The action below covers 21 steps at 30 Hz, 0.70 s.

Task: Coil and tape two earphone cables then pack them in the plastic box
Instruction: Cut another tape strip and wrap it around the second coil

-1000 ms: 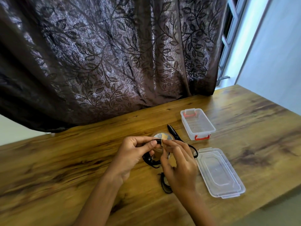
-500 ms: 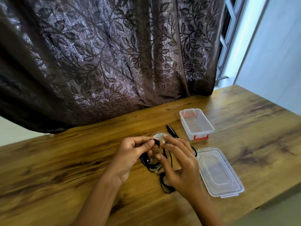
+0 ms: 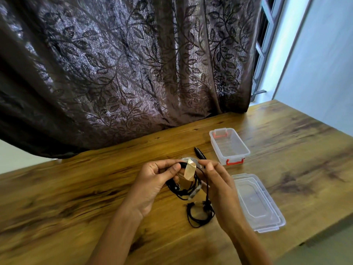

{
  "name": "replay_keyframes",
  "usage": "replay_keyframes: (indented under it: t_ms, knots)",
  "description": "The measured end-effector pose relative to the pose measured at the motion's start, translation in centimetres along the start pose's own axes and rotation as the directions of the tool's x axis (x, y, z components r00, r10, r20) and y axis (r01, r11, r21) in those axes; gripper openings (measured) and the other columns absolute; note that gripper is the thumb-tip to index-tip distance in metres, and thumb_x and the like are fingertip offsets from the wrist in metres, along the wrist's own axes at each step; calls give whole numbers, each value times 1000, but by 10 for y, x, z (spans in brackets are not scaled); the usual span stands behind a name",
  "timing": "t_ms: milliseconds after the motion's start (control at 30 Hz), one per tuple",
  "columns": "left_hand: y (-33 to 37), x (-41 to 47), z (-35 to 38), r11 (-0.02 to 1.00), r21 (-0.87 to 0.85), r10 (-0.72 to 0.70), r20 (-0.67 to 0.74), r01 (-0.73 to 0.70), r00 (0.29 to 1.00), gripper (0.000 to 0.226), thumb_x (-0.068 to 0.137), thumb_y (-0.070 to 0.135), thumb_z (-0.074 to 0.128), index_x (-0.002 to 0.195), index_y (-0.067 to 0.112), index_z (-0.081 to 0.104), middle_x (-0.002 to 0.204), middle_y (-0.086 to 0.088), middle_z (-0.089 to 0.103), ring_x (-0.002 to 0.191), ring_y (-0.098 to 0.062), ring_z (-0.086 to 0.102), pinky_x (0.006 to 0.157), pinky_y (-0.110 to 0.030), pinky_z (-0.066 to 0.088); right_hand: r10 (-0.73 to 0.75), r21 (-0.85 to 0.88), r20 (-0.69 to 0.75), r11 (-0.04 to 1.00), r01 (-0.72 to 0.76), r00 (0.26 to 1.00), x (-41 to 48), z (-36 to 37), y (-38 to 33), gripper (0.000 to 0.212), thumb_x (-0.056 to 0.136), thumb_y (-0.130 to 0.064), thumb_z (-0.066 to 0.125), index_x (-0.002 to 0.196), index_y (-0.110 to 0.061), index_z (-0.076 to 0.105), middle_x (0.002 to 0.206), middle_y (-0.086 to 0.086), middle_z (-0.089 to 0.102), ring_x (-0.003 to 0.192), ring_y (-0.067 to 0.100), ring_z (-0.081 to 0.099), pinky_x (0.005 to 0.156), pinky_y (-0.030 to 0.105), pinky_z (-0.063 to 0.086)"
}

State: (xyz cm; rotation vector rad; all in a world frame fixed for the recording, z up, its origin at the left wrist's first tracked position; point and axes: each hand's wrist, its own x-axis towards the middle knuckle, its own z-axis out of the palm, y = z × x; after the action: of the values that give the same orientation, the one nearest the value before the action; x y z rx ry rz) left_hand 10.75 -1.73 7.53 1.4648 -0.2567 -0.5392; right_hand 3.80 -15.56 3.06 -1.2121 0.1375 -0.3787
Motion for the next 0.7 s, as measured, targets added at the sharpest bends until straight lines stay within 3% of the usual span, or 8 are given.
replay_keyframes:
  t_ms: [167,333,433,567,700]
  knots:
    - [-2,-1,3,997,72,17,0,-17,1000,30,68,21,65,96,11,71,80,-1,73,68,-7,60,77,-23,54,-4,-31,35,1000,5,999,-3,3,-8,28,79,-30,68,92,-7,59,74,8,70,65,21,64,61,30,53]
    - [-2,-5,4,998,64,3,52,-7,999,22,77,13,62,97,10,69,71,1,71,65,-5,61,69,-17,52,-119,-125,-8,985,117,993,-3,2,-12,34,67,-24,69,87,-3,52,63,5,66,52,15,58,49,21,50]
    - [0,-6,5,999,36,-12,84,9,996,19,86,7,57,102,11,66,73,0,69,67,-6,59,70,-20,49,-202,-272,-50,945,182,978,-1,-1,-7,26,71,-24,69,83,-8,52,67,7,64,56,16,59,53,22,49]
    - [6,-7,10,999,27,15,123,-18,992,17,85,8,58,100,13,62,72,7,68,68,-2,61,71,-20,47,-384,-498,-14,803,326,923,2,-3,-3,18,77,-36,68,84,-25,56,83,2,60,72,20,62,60,30,53]
    - [6,-8,16,984,138,106,69,-115,992,19,79,3,65,95,14,64,83,7,71,78,-2,66,66,-12,49,-480,-631,53,664,402,876,3,-5,-7,22,79,-36,59,101,-34,62,98,-10,53,90,7,56,69,13,47]
